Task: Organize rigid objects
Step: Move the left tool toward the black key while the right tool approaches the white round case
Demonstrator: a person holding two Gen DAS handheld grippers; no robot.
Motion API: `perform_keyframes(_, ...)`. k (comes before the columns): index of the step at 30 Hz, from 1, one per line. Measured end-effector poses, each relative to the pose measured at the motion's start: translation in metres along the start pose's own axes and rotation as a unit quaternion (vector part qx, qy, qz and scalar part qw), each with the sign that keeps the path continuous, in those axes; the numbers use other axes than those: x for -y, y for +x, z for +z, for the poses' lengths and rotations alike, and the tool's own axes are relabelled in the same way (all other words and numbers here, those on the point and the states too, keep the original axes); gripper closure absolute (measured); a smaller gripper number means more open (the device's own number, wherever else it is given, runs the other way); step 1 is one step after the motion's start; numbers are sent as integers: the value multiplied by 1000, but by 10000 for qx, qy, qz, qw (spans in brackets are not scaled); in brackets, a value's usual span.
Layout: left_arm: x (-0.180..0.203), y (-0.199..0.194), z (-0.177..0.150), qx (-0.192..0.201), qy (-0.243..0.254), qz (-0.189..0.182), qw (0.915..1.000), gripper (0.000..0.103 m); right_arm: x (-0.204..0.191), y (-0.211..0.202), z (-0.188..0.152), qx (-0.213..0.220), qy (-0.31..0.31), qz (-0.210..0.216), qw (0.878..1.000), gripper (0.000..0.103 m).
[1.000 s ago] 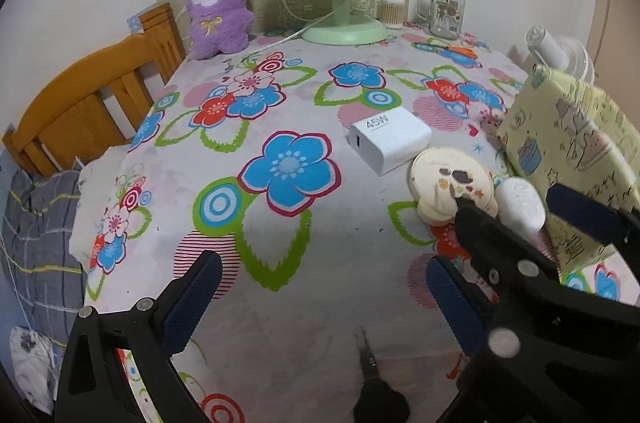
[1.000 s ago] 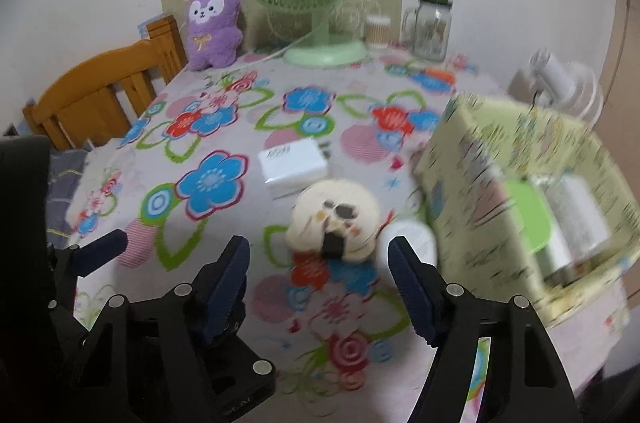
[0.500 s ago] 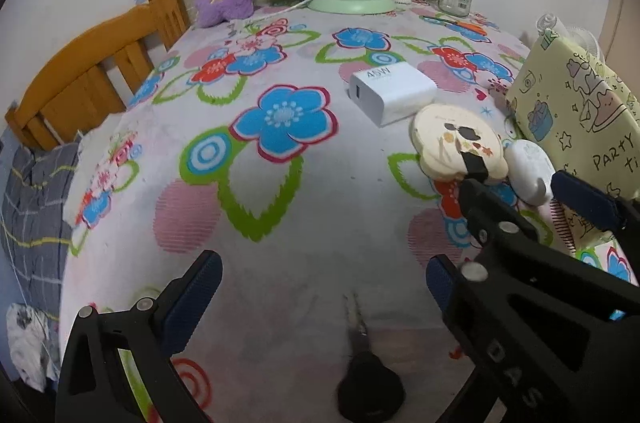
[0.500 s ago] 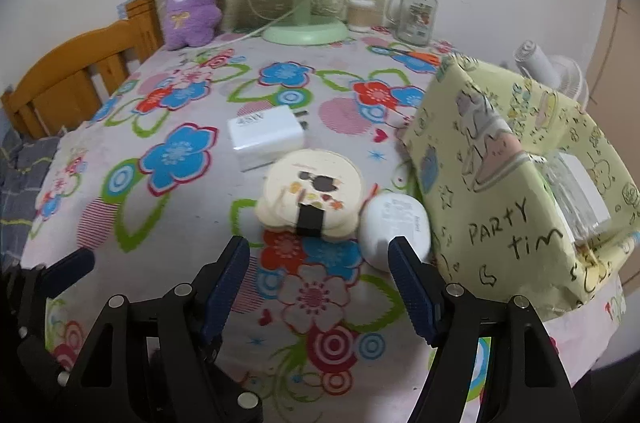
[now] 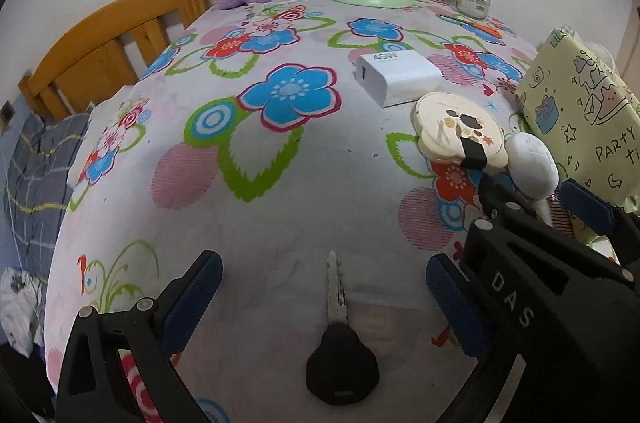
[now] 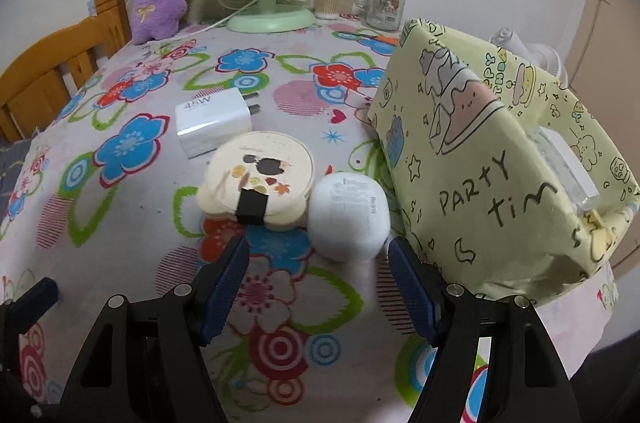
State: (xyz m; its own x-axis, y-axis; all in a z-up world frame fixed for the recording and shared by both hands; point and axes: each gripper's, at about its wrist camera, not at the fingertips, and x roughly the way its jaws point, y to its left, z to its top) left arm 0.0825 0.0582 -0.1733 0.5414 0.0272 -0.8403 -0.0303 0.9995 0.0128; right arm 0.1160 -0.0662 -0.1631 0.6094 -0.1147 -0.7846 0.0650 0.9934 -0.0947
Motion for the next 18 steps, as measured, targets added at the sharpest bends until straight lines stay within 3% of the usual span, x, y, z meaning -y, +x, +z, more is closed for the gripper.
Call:
perform_keyframes(13,-5,-9,-15,-139,-538,226,9982,0,5,8,-2,162,-104,219,9996,30)
perform_keyframes(14,-5,-10,-16,-143,-560,239,9980,0,5,7,-2,181,-135,261,9994,38)
perform_keyframes(15,-4,-10,-16,-147,-572,262,9979,0,6,5,-3,234,-206,317,9990,57)
perform_keyframes(18,-3,-12,-19,-128,-596,313,9976,0,7,3,-4,220,-327,409,9984,81)
